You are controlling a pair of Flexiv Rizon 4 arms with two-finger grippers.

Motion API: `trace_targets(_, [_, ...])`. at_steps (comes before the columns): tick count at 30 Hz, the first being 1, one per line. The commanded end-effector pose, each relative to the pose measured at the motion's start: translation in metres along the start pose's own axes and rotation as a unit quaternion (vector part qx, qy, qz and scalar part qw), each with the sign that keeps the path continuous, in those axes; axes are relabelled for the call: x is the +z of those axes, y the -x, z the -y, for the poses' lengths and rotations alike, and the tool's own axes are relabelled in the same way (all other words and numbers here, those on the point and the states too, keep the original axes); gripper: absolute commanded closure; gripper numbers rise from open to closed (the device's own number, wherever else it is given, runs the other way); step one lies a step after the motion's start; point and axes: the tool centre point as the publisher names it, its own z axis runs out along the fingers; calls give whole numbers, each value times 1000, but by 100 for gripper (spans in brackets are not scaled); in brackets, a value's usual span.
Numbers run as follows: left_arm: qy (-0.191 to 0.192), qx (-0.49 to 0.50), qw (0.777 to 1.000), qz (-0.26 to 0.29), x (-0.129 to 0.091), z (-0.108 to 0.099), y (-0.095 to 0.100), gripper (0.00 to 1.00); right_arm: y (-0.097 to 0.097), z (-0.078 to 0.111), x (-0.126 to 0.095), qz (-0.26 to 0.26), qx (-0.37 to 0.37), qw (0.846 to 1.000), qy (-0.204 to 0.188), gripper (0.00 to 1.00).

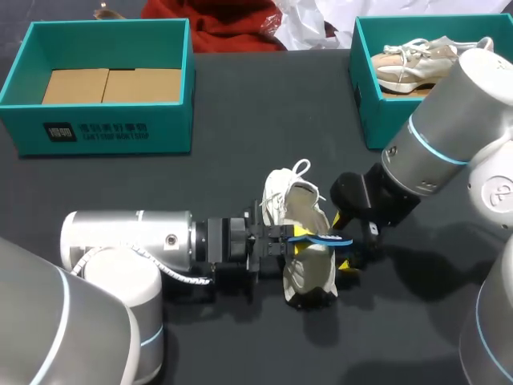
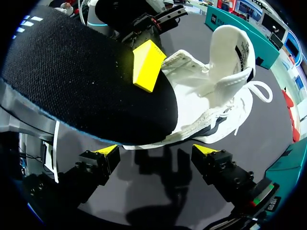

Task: Take the shoe out of the shoebox, open the shoe tongue, remove and reinsert the insole, then place the shoe into the shoebox

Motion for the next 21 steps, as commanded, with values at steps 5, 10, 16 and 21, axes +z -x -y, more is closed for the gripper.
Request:
trace_targets(5, [17, -9, 1000, 14, 2, -19, -1, 100, -1, 0, 1, 1, 0, 1000, 0, 0])
trace_targets(10, [23, -17, 999, 19, 0, -26, 2, 100, -1, 0, 1, 1, 0, 1000, 0, 0])
trace_targets(16, [29, -25, 999, 20, 0, -32, 1, 100, -1, 0, 1, 1, 0, 1000, 0, 0])
trace_targets(21, [21, -27, 999, 19, 0, -22, 0, 96, -1, 0, 1, 1, 0, 1000, 0, 0])
